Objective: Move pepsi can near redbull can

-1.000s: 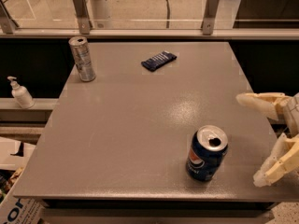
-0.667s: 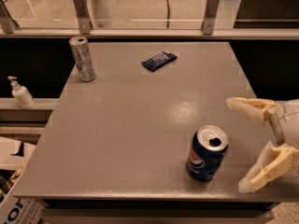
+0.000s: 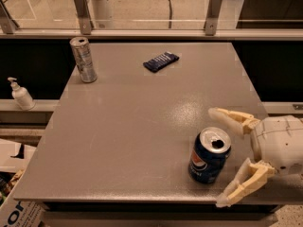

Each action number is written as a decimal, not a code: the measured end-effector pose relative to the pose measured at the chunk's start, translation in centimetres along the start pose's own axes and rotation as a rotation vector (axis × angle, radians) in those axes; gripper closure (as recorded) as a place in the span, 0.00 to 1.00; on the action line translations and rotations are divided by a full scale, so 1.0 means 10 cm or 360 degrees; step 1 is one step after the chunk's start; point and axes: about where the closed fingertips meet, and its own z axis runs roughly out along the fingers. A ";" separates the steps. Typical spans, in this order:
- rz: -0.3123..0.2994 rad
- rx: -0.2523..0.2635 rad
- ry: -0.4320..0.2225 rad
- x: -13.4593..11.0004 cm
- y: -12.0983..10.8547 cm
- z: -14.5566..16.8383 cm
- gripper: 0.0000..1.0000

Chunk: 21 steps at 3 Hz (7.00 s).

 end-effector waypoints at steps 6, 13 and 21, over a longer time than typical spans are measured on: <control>0.0194 0.0084 -0.0311 -0.07 -0.21 0.18 1.00; 0.0067 0.0329 -0.0368 -1.35 -1.65 1.42 1.00; 0.0038 0.0393 -0.0316 -1.14 -2.58 3.05 1.00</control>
Offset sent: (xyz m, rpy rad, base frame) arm -0.0054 0.0277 -0.0333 0.1157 0.0309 0.0140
